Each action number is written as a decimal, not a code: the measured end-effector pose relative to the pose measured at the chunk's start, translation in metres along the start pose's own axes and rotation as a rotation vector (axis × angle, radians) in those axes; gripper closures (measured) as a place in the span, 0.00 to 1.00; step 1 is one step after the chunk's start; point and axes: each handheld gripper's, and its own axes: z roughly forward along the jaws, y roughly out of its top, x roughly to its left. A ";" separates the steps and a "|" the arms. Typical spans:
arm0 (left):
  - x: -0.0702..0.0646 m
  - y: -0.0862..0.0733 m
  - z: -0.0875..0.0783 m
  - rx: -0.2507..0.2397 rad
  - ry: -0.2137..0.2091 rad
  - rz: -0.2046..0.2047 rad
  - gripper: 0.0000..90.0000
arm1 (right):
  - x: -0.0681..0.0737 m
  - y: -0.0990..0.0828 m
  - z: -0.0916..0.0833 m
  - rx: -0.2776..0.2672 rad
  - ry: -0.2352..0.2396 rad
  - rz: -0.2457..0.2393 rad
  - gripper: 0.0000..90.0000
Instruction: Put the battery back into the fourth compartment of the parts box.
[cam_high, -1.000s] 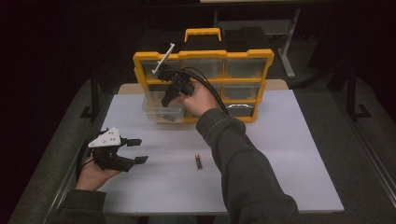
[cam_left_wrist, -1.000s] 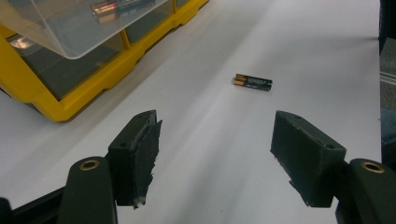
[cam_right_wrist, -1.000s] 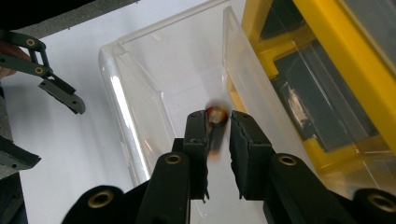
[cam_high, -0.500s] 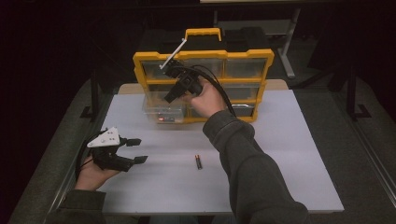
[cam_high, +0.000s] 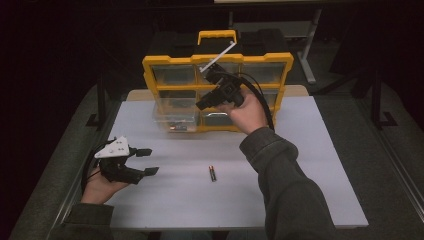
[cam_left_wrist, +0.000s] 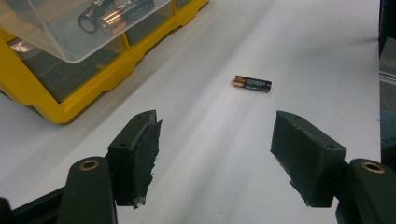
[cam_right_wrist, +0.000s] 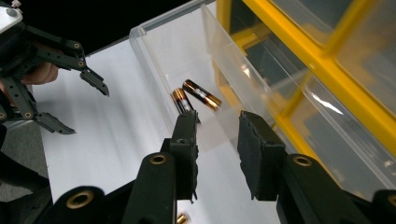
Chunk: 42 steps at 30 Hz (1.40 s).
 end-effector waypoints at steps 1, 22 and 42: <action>-0.001 0.000 0.000 -0.001 -0.002 -0.005 0.35 | -0.001 -0.004 -0.002 -0.004 0.000 0.006 0.73; -0.002 0.000 0.002 -0.006 -0.002 -0.014 0.35 | -0.012 -0.078 0.010 0.046 0.005 0.131 0.66; -0.002 0.000 0.002 0.006 -0.001 -0.008 0.35 | 0.011 -0.119 0.054 0.104 0.030 0.158 0.61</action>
